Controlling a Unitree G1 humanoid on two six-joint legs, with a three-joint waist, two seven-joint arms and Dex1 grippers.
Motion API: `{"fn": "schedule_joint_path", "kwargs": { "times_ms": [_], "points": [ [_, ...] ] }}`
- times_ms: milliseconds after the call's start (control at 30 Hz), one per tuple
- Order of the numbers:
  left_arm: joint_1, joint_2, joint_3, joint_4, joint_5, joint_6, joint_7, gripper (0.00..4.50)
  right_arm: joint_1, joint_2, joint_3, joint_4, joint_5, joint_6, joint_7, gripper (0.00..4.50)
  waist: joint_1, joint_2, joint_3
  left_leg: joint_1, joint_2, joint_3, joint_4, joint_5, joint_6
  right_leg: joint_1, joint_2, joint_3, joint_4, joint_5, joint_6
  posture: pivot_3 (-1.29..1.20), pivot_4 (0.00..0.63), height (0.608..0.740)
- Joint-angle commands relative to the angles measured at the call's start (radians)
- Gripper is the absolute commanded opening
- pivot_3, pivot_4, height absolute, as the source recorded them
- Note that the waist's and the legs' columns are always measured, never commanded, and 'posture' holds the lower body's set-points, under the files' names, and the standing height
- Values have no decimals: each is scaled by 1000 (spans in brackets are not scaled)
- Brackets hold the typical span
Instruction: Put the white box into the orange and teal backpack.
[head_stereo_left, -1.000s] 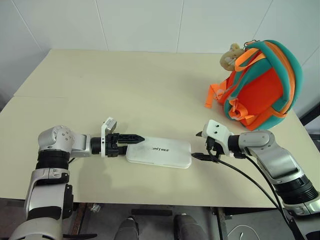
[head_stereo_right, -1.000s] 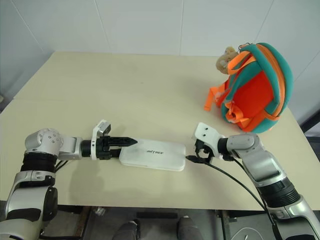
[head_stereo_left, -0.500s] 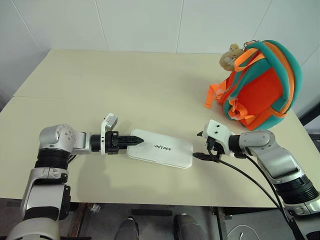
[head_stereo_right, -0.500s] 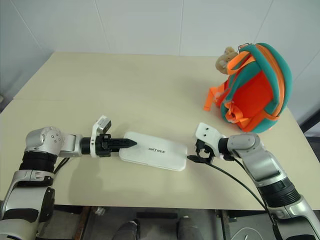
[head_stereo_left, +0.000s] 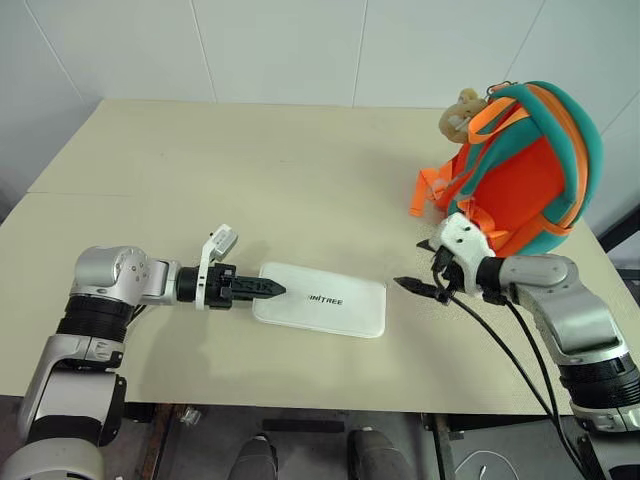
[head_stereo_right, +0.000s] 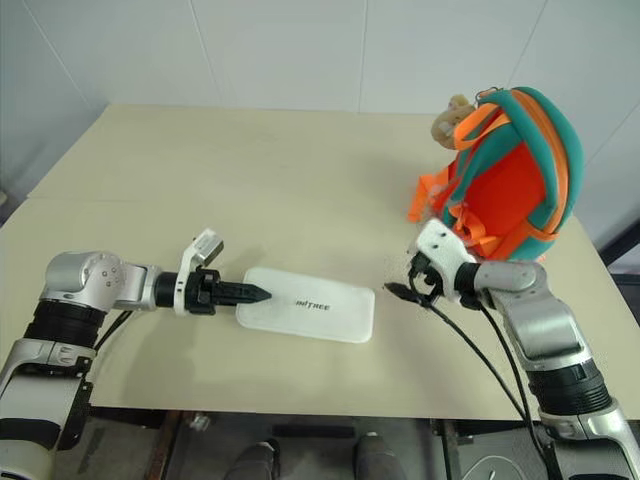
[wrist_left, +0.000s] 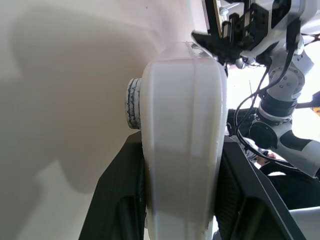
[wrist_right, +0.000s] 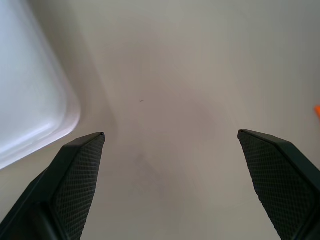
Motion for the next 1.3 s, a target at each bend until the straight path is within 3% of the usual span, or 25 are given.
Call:
{"fn": "schedule_joint_path", "kwargs": {
  "times_ms": [33, 167, 300, 400, 567, 933, 1033, 1300],
  "points": [
    [18, 41, 8, -37, 86, -18, 83, 1330, 5, 13, -95, -70, 41, 61, -67, 4500, -1, 0, 0, 0, 0, 0, 0, 0, 0, 0, 0, 0, 0, 0, 0, 0, 150, 740],
    [0, 25, 141, -78, 29, 23, 116, 1330, 14, 28, -230, -121, 77, 152, -168, 4500, -2, 0, 0, 0, 0, 0, -1, 0, 0, -1, 0, 0, 0, 0, 0, 0, 150, 740],
    [-17, -7, 246, -64, -1, 47, 151, 1325, -12, 57, -275, -95, 74, 165, -260, 4500, -3, 0, 0, 0, 0, 0, -1, 0, 0, -1, 0, 0, 0, 0, 0, 0, 150, 740],
    [-36, -46, 322, -46, -18, 52, 191, 1324, -87, 123, -276, -3, 61, 125, -346, 4500, -4, 0, 0, 0, 0, 0, -1, 0, 0, -1, 0, 0, 0, 0, 0, 0, 150, 740],
    [-36, -76, 347, -71, -18, 73, 235, 1323, -231, 213, -263, 228, 25, -2, -454, 4500, -3, 1, 0, 0, 0, 0, -3, 0, 0, -2, 0, 0, 0, 0, 0, 0, 150, 740],
    [37, -95, 465, -198, -50, 156, 321, 1321, -474, 260, -270, 697, -37, -331, -596, 4500, -9, 1, 1, -2, 0, 2, -13, 1, -2, -4, -1, 0, -8, 0, 0, 0, 150, 740],
    [53, -108, 502, -223, -51, 170, 346, 1321, -524, 274, -284, 767, -25, -398, -624, 3839, -10, 1, 1, -2, 0, 2, -13, 1, -2, -5, -1, 0, -8, 0, 0, 0, 150, 740],
    [65, -124, 611, -258, -55, 183, 402, 1320, -582, 292, -288, 788, 37, -409, -570, 1070, -24, 1, 1, -2, 0, 2, -13, 2, -2, -5, -1, 0, -7, 0, 0, 0, 150, 740]
  ]
}}
